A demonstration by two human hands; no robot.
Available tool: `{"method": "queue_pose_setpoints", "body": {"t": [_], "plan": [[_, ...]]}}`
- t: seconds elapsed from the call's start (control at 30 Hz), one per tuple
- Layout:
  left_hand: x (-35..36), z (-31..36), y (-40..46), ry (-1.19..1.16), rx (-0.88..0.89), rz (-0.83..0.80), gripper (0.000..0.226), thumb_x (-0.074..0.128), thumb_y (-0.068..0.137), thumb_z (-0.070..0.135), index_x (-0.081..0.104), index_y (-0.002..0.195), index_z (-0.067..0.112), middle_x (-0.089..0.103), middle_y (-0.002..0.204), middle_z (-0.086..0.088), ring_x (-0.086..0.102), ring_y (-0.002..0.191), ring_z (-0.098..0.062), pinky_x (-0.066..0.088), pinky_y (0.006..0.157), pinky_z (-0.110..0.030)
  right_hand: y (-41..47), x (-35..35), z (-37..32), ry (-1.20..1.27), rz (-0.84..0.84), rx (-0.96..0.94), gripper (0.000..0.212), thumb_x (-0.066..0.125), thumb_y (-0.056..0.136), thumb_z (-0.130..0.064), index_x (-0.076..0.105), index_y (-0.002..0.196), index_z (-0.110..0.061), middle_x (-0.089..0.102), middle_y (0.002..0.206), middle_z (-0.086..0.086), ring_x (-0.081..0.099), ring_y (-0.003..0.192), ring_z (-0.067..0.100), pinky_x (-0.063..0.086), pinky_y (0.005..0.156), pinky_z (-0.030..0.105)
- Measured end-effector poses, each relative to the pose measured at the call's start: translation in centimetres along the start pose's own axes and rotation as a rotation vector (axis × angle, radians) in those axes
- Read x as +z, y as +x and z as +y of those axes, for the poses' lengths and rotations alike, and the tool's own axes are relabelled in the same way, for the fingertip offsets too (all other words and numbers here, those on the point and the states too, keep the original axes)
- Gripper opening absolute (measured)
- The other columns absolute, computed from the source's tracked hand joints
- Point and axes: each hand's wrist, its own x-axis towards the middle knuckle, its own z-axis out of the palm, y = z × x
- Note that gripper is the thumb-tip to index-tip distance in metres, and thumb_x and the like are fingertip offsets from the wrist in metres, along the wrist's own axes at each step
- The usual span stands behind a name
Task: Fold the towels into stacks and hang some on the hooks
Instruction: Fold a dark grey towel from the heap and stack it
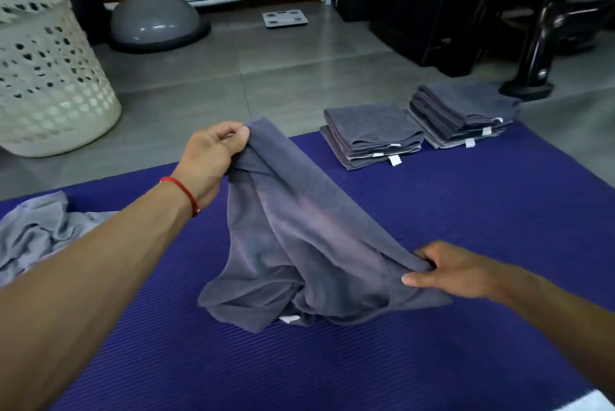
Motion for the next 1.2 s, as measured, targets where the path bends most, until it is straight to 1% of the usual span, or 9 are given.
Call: {"method": "queue_pose_setpoints", "body": {"t": [0.13,0.3,0.47,0.63,0.73,0.83,0.97,1.07,1.2], "plan": [[1.3,-2.0,0.1,0.028,0.021,-0.027,0.013,0.057,0.103,0.015,0.068,0.096,0.011,0.072,0.077,0.010,0.063,0.073,-0.003,0.052,0.070,-0.018,-1.4,1.2,3.6,0.222,0.190,0.018,0.018,0.074,0.093,-0.029,0.063,0.095,-0.015,0.068,0.081,-0.008,0.064,0.070,0.000,0.051,0.069,0.023],[1.6,-4.4,0.9,-0.058,-0.086,0.085,0.014,0.060,0.102,0.021,0.069,0.096,0.014,0.067,0.089,-0.003,0.060,0.089,-0.017,0.050,0.082,-0.033,-3.6,-1.8,4.6,0.964,0.551,-0.130,0.074,0.090,0.064,-0.051,0.064,0.117,-0.007,0.076,0.109,0.012,0.074,0.103,0.022,0.062,0.085,0.035],[1.1,-7.0,-0.4,-0.020,-0.199,0.097,0.017,0.059,0.102,0.022,0.071,0.090,0.016,0.066,0.093,-0.005,0.059,0.092,-0.019,0.049,0.082,-0.035,-1.9,3.3,4.9,1.173,0.461,0.066,0.017,0.061,0.098,-0.006,0.066,0.111,0.002,0.074,0.113,0.018,0.070,0.111,0.035,0.053,0.098,0.057],[-0.2,-7.1,-2.2,-0.029,-0.174,0.108,0.022,0.056,0.104,0.021,0.065,0.114,0.003,0.069,0.090,-0.003,0.063,0.084,-0.015,0.052,0.076,-0.033,0.8,1.6,3.8,1.360,0.792,0.112,0.023,0.049,0.104,0.002,0.068,0.105,-0.011,0.073,0.103,0.008,0.070,0.092,0.022,0.058,0.077,0.040],[-0.5,-6.9,-3.1,-0.050,-0.185,0.090,0.023,0.056,0.104,0.021,0.063,0.116,0.003,0.071,0.088,-0.003,0.065,0.082,-0.016,0.052,0.075,-0.034,2.1,-0.1,3.7,1.246,0.854,0.053,0.025,0.045,0.107,-0.003,0.068,0.111,-0.011,0.073,0.102,0.006,0.071,0.091,0.021,0.061,0.067,0.031],[-1.2,-6.7,-3.8,-0.082,-0.202,0.109,0.018,0.055,0.104,0.020,0.064,0.113,0.007,0.070,0.090,-0.005,0.063,0.082,-0.019,0.051,0.073,-0.036,3.2,0.2,3.8,1.011,0.883,0.073,0.030,0.041,0.109,-0.009,0.068,0.104,-0.018,0.074,0.107,0.010,0.072,0.100,0.028,0.062,0.081,0.045],[-2.1,-6.5,-4.9,-0.087,-0.194,0.082,0.016,0.053,0.104,0.019,0.066,0.095,0.016,0.067,0.085,-0.002,0.061,0.077,-0.018,0.049,0.070,-0.038,4.8,0.1,3.7,1.027,0.962,0.093,0.033,0.036,0.112,-0.019,0.061,0.095,-0.031,0.066,0.122,0.014,0.069,0.103,0.036,0.061,0.063,0.040],[-2.2,-6.3,-5.7,-0.127,-0.200,0.071,0.023,0.050,0.105,0.016,0.064,0.087,0.018,0.067,0.079,0.005,0.062,0.074,-0.010,0.052,0.071,-0.034,5.8,-0.2,2.9,0.978,1.015,0.149,0.028,0.036,0.112,-0.023,0.062,0.103,-0.029,0.064,0.119,0.007,0.067,0.102,0.027,0.062,0.053,0.034],[-2.9,-6.6,-6.0,-0.153,-0.221,0.136,0.025,0.050,0.105,0.018,0.063,0.084,0.021,0.066,0.082,0.004,0.059,0.075,-0.012,0.049,0.066,-0.033,6.9,-0.2,2.0,0.883,0.995,0.176,0.029,0.038,0.111,-0.023,0.062,0.097,-0.033,0.069,0.113,0.007,0.067,0.103,0.028,0.061,0.075,0.045]]}}
